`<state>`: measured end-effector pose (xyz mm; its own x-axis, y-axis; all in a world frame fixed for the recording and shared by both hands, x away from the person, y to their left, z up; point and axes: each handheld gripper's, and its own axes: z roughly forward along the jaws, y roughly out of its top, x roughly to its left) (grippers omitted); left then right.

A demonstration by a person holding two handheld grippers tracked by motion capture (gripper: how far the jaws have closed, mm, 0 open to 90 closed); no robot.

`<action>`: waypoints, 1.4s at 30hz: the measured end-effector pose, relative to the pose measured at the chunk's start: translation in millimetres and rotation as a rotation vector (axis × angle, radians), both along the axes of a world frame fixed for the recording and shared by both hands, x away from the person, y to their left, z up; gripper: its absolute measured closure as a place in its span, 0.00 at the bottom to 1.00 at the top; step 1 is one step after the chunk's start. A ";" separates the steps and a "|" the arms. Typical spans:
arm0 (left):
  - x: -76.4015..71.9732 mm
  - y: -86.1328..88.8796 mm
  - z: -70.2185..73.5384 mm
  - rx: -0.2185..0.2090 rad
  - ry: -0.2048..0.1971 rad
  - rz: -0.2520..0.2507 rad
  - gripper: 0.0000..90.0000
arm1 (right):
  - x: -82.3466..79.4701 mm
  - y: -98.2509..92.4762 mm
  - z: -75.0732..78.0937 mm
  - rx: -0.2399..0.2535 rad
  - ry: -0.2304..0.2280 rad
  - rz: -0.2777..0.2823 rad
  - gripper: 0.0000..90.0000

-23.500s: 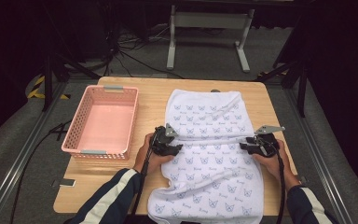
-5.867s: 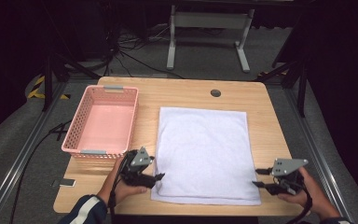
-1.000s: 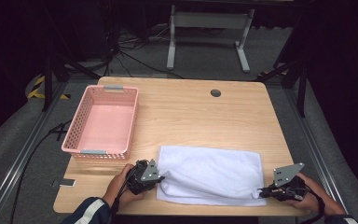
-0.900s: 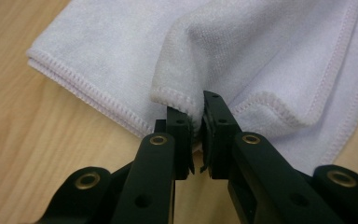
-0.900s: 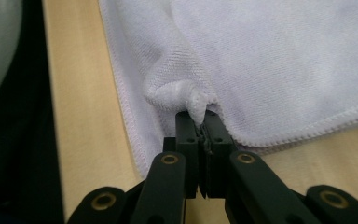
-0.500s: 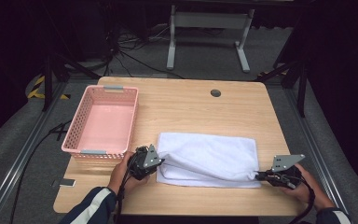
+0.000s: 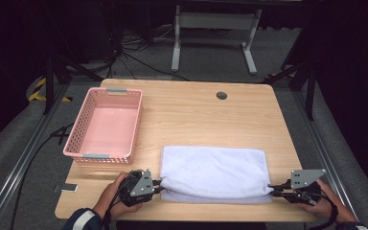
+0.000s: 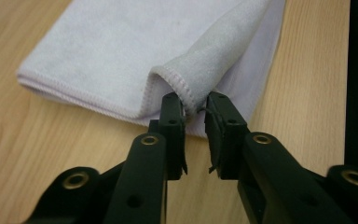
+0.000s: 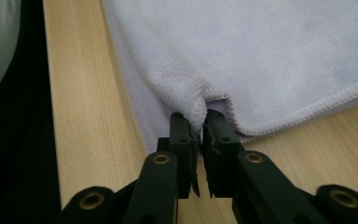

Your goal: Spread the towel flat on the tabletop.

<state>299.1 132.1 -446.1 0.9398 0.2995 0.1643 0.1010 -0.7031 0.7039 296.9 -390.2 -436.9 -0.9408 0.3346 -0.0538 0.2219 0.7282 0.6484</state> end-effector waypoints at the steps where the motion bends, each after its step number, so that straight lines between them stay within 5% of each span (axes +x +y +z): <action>1: -0.1 1.4 0.6 -0.006 0.013 0.007 0.79 | -1.3 0.4 0.5 -0.021 0.016 0.011 0.82; 4: 0.8 3.7 4.6 -0.046 0.040 0.054 0.61 | -5.2 -0.7 5.7 -0.059 0.015 0.013 0.76; 7: -0.4 0.5 7.5 -0.116 0.065 0.092 0.42 | -8.3 -2.9 15.5 0.000 -0.016 -0.030 0.69; 12: 1.4 -6.5 10.3 -0.154 0.077 0.081 0.28 | -13.7 11.1 20.2 -0.018 -0.045 -0.035 0.59; 16: 1.5 -22.5 5.6 -0.079 0.075 0.017 0.30 | -12.9 20.2 18.3 -0.027 -0.039 -0.022 0.58; 19: 2.9 -30.6 -3.4 0.005 0.092 -0.015 0.57 | -8.9 29.2 6.3 -0.093 -0.001 0.002 0.65; 20: 3.6 -32.1 -6.3 0.037 0.101 -0.021 0.57 | -8.9 29.2 6.3 -0.093 -0.001 0.002 0.65; 21: 2.9 -32.2 -8.6 0.053 0.109 -0.022 0.67 | -8.0 30.6 1.5 -0.118 0.011 0.013 0.75; 23: 3.1 -31.4 -8.1 0.065 0.079 -0.022 0.72 | -8.3 30.5 1.3 -0.125 0.004 0.019 0.84; 25: 3.5 -24.8 0.2 0.010 0.074 -0.020 0.86 | -11.6 28.4 6.0 -0.115 -0.005 0.052 0.96; 27: 2.7 -22.7 2.7 -0.006 0.065 -0.010 0.86 | -12.7 27.1 8.6 -0.115 -0.010 0.051 0.97; 29: 0.0 -20.5 4.5 -0.007 0.084 -0.061 0.86 | -14.6 24.3 12.1 -0.092 0.005 0.063 0.97; 31: -5.2 -22.1 0.1 0.024 0.118 -0.098 0.82 | -16.0 24.5 9.3 -0.114 0.025 0.087 0.96; 32: -10.3 -24.4 -7.8 0.086 0.128 -0.108 0.80 | -16.2 27.3 3.0 -0.149 0.057 0.101 0.94; 33: -11.3 -24.2 -10.7 0.109 0.139 -0.104 0.77 | -15.8 28.1 1.2 -0.148 0.067 0.104 0.92; 37: -11.6 -17.4 -12.9 0.087 0.186 -0.082 0.69 | -15.1 28.2 0.9 -0.147 0.074 0.102 0.89; 40: -14.8 -11.4 -13.4 0.086 0.193 -0.039 0.55 | -16.2 26.2 3.1 -0.120 0.057 0.092 0.70; 42: -17.4 -6.1 -12.0 0.080 0.199 0.004 0.51 | -15.8 24.7 5.5 -0.100 0.046 0.074 0.68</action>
